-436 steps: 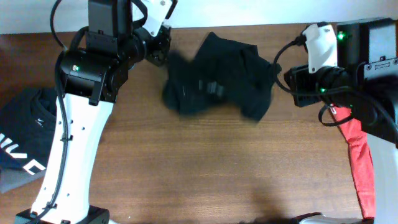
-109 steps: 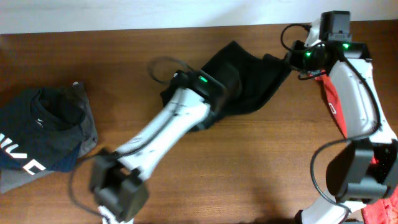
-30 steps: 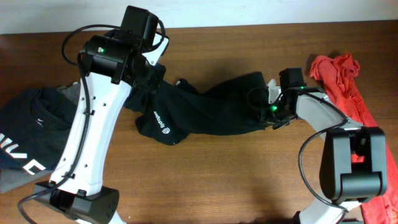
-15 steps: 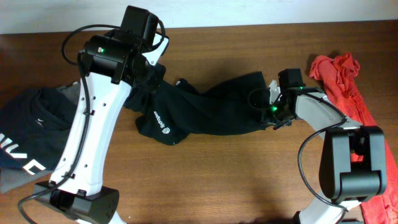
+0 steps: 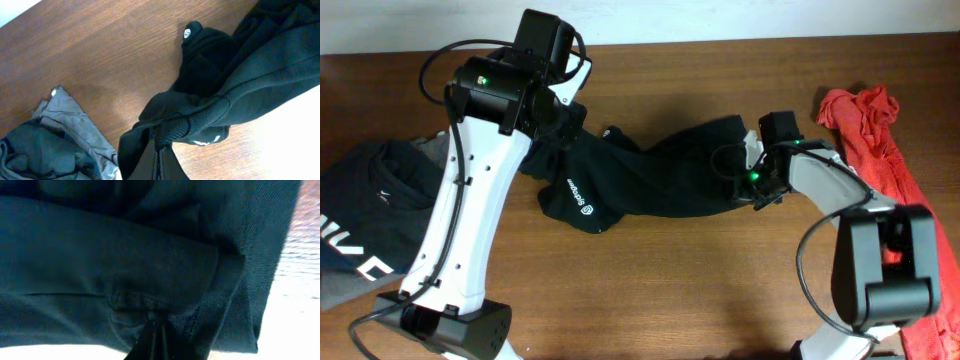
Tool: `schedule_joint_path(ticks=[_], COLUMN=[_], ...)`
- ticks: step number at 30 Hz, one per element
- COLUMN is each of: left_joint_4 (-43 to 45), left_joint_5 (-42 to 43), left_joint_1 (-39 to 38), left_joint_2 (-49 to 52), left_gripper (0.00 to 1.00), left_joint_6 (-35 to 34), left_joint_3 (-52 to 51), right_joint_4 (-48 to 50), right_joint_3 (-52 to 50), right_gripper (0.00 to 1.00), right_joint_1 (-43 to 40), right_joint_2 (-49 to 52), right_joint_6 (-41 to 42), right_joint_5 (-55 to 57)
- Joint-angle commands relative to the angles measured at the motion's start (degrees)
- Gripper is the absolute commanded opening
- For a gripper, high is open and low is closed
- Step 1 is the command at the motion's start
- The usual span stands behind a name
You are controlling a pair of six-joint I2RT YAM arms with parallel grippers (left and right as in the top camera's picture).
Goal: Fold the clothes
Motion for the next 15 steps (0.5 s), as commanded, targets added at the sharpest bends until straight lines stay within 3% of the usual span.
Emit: schedule_joint_path(ticks=[1,15], left_joint_4=[0.17,0.22], left_joint_5=[-0.52,-3.65], left_joint_1=[0.46,0.46], left_joint_2=[-0.33,-8.39], left_gripper=[0.0,0.0], left_joint_6=[0.35,0.04], left_joint_3=[0.33,0.94], right_joint_4=[-0.52,-1.11], right_joint_3=[1.11,1.29], right_gripper=[0.04,0.04], right_joint_1=[-0.22,-0.55], right_joint_2=[-8.37,-40.94], right_joint_6=[0.04,8.07], right_joint_5=[2.54,21.9])
